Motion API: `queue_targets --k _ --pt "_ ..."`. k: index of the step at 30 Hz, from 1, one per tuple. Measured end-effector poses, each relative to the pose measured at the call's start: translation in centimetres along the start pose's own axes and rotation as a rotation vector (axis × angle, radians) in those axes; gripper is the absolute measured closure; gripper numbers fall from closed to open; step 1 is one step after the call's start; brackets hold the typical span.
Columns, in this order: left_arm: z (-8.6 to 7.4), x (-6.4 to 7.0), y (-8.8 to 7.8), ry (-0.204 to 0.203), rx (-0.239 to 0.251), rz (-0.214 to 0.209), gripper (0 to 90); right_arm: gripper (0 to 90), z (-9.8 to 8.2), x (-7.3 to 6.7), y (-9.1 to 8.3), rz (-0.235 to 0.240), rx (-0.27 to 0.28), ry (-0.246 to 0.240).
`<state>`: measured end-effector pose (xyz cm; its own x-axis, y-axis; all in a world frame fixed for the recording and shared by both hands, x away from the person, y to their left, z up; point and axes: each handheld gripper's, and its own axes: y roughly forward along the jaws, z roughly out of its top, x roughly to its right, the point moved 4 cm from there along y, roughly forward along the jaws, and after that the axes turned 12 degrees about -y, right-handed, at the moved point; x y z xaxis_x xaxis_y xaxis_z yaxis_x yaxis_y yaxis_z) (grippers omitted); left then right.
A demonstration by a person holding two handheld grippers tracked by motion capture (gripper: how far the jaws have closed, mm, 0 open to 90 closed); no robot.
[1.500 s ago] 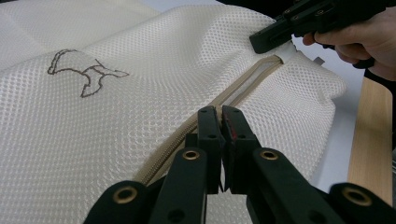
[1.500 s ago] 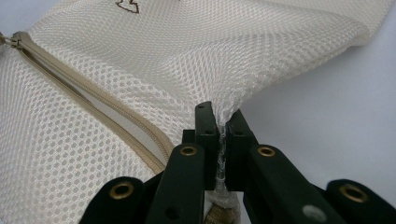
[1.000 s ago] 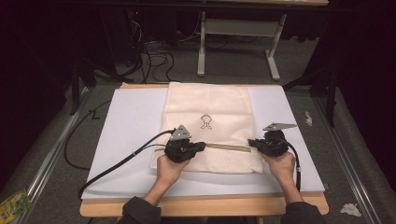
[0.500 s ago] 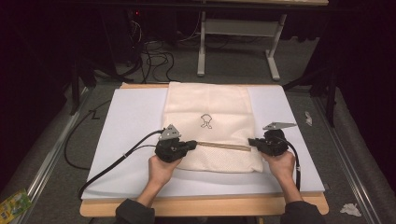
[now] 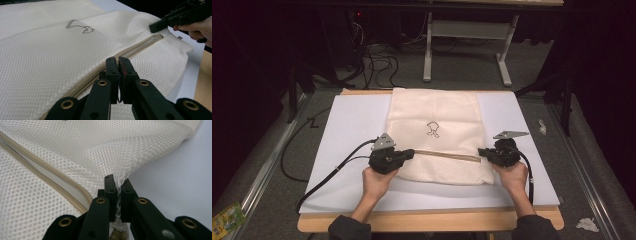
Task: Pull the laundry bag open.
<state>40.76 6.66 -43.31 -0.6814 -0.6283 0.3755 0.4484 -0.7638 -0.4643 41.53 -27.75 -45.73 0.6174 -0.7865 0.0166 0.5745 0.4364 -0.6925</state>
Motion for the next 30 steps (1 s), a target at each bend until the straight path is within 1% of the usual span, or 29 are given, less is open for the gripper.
queue_targets --k 3,6,8,9,10,11,12,13,14,15,16,17,18,19,23,24,25,27,29,30 --pt "0.1 -0.4 -0.2 -0.014 0.007 0.001 87.6 88.3 0.0 0.1 0.0 -0.005 0.008 0.002" --pt "0.0 -0.3 -0.3 0.000 0.010 0.018 87.6 88.4 0.2 0.1 0.1 -0.001 0.011 0.005" --pt "0.0 -0.5 -0.3 0.006 0.003 0.023 87.6 88.4 0.3 0.1 0.2 -0.004 0.011 -0.005" --pt "0.0 -0.6 -0.3 0.007 0.003 0.026 87.6 88.4 0.3 0.0 0.1 -0.011 0.022 -0.010" --pt "0.0 -0.7 -0.4 0.005 0.008 0.028 87.6 88.5 0.4 -0.1 0.0 -0.032 0.043 -0.026" --pt "0.0 -0.8 -0.5 0.000 0.013 0.028 87.6 88.5 0.6 -0.3 -0.1 -0.041 0.049 -0.030" --pt "0.1 -1.0 -0.6 -0.011 0.014 0.022 87.6 88.5 0.7 -0.4 -0.1 -0.037 0.041 -0.022" --pt "0.1 -1.1 -0.8 -0.017 0.014 0.021 87.6 88.5 0.8 -0.5 -0.1 -0.036 0.043 -0.029" --pt "0.1 -1.1 -1.0 -0.012 0.012 0.029 87.7 88.6 1.0 -0.6 -0.1 -0.039 0.046 -0.034" --pt "0.1 -1.0 -1.2 -0.005 0.016 0.045 87.6 88.6 1.1 -0.7 -0.1 -0.034 0.046 -0.036" --pt "0.1 -1.1 -1.4 0.002 0.014 0.056 87.7 88.6 1.2 -0.7 -0.1 -0.045 0.051 -0.037" --pt "0.1 -1.2 -1.7 0.000 0.022 0.059 87.6 88.6 1.3 -0.7 -0.1 -0.052 0.051 -0.046" --pt "0.2 -1.4 -1.9 -0.005 0.029 0.060 87.7 88.7 1.3 -0.7 -0.2 -0.044 0.047 -0.040" --pt "0.2 -1.6 -2.0 -0.012 0.037 0.064 87.7 88.6 1.3 -0.6 -0.2 -0.045 0.050 -0.043" --pt "0.1 -2.1 -2.4 -0.037 0.036 0.070 87.7 88.6 1.1 -0.2 -0.1 -0.041 0.047 -0.033" --pt "0.1 -2.2 -2.5 -0.035 0.032 0.077 87.7 88.7 1.1 -0.2 -0.1 -0.036 0.043 -0.027" --pt "0.2 -2.2 -2.7 -0.036 0.034 0.079 87.7 88.6 1.1 -0.1 -0.1 -0.038 0.044 -0.033" --pt "0.5 -2.2 -3.1 -0.042 0.051 0.083 87.7 88.6 1.1 -0.1 -0.2 -0.042 0.037 -0.028" --pt "0.6 -2.2 -3.6 -0.040 0.059 0.080 87.7 88.6 1.1 0.0 -0.3 -0.046 0.023 -0.030" --pt "0.6 -2.2 -3.7 -0.039 0.060 0.082 87.7 88.6 1.1 0.1 -0.3 -0.045 0.022 -0.022"
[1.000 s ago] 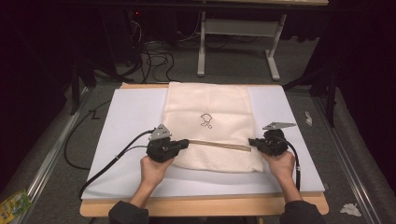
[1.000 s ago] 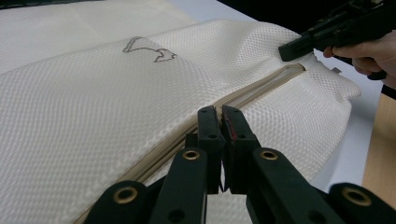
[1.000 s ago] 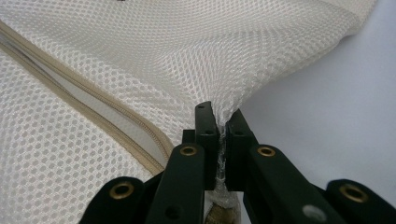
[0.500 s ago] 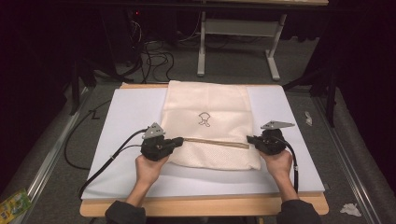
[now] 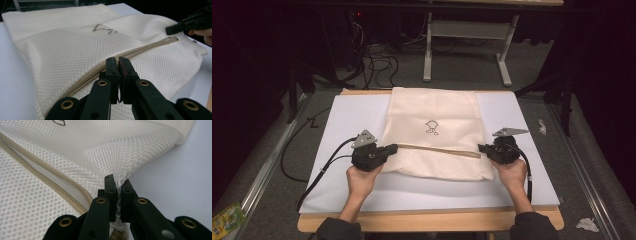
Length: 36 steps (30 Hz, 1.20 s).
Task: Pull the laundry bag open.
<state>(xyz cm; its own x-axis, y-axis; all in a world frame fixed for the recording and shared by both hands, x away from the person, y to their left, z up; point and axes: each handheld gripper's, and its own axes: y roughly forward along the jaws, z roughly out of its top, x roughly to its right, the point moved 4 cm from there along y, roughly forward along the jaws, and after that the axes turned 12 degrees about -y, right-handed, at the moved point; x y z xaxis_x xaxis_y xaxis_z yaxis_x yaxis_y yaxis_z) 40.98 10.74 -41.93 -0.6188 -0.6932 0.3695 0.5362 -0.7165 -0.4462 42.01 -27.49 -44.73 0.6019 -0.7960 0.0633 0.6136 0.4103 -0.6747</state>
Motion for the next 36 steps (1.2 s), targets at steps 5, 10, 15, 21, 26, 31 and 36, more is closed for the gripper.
queue_targets --k 5,10,15,21,26,31,36 --pt "-0.3 -0.5 -0.3 0.000 -0.003 0.016 87.6 88.6 0.0 0.0 0.1 -0.005 -0.013 -0.003" --pt "-0.5 -1.0 -1.0 -0.027 0.012 0.017 87.7 88.7 0.1 0.2 0.1 -0.005 -0.024 -0.005" --pt "-0.2 -1.1 -1.3 -0.039 0.014 0.014 87.7 88.6 0.5 0.1 0.0 -0.010 -0.016 0.000" --pt "0.0 -1.5 -1.8 -0.028 0.006 0.035 87.7 88.6 1.0 -0.2 0.0 -0.009 -0.007 -0.007" --pt "-0.2 -1.4 -1.7 -0.021 0.004 0.045 87.7 88.6 0.9 0.1 0.5 -0.005 -0.017 -0.006" --pt "-0.3 -1.4 -1.5 -0.018 -0.013 0.040 87.7 88.6 0.8 0.5 0.6 -0.003 -0.014 0.007" --pt "-0.5 -1.4 -1.5 -0.014 -0.021 0.044 87.7 88.6 0.9 0.6 0.7 0.001 -0.011 0.005"
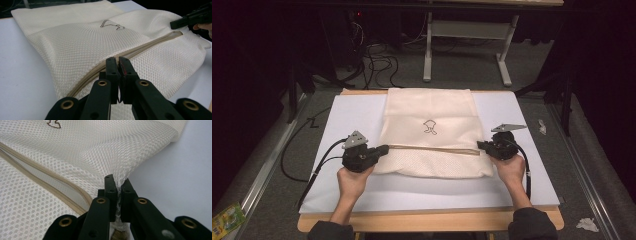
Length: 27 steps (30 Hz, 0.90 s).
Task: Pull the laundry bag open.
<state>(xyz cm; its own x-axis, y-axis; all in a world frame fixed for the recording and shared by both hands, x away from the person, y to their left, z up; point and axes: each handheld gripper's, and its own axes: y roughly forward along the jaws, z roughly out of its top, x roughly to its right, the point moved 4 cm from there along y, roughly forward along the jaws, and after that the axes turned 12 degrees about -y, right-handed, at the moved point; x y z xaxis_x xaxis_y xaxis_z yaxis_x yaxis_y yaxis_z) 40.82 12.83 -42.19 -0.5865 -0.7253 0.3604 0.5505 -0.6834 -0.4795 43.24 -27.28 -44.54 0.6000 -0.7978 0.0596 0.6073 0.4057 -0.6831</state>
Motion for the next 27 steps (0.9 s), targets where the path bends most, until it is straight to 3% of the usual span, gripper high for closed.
queue_targets --k 5,8,27 --pt "-0.2 0.1 -0.1 0.004 -0.003 0.011 87.7 88.6 -0.2 0.5 -0.1 -0.015 -0.011 -0.011" --pt "-0.1 -0.1 -0.4 -0.003 0.002 0.013 87.7 88.6 -0.4 0.9 -0.4 -0.013 -0.005 0.008" --pt "-1.1 -1.9 -1.7 -0.037 0.013 0.055 87.7 88.6 0.3 0.9 -0.4 -0.022 0.002 -0.021"
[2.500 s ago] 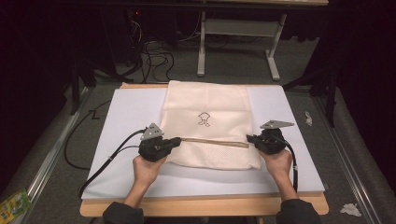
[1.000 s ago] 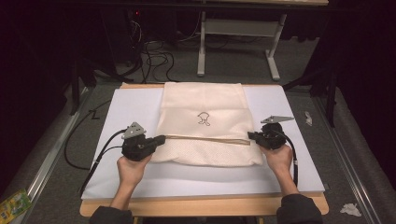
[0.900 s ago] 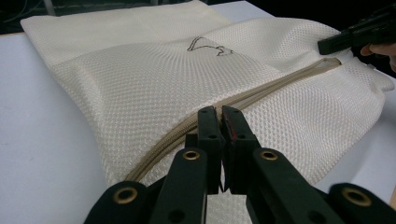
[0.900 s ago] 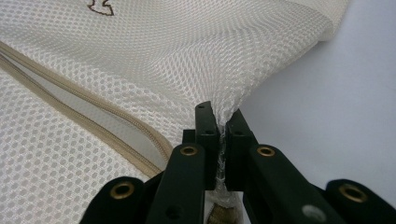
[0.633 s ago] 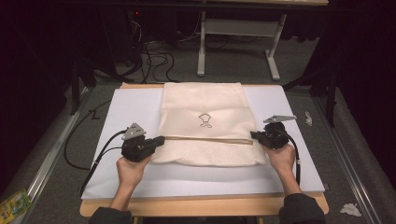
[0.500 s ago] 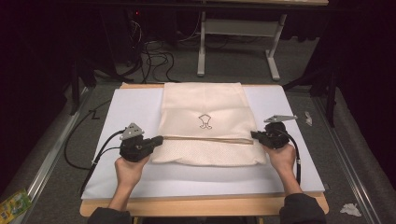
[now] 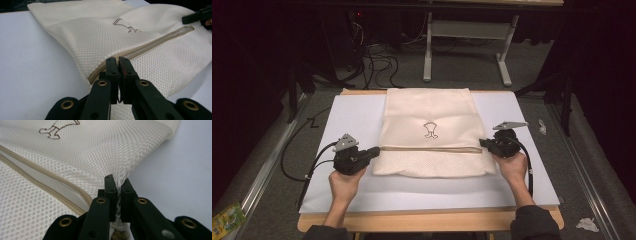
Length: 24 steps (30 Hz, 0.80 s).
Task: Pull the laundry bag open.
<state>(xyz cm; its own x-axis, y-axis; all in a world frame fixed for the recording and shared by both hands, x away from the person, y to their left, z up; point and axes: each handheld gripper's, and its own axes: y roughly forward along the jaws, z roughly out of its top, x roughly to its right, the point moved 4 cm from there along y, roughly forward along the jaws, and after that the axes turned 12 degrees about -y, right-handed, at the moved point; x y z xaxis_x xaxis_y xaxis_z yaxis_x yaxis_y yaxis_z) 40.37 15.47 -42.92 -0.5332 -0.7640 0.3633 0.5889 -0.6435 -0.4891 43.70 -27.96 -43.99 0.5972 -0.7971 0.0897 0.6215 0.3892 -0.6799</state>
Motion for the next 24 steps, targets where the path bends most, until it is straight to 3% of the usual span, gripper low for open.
queue_targets --k 10,24 --pt "-0.19 -0.45 -0.48 -0.020 0.018 -0.002 87.7 88.6 0.03 0.11 -0.33 -0.001 0.008 0.005" --pt "-0.41 -0.90 -0.99 -0.002 0.019 0.013 87.7 88.7 0.10 0.12 -0.54 -0.018 -0.017 -0.004"
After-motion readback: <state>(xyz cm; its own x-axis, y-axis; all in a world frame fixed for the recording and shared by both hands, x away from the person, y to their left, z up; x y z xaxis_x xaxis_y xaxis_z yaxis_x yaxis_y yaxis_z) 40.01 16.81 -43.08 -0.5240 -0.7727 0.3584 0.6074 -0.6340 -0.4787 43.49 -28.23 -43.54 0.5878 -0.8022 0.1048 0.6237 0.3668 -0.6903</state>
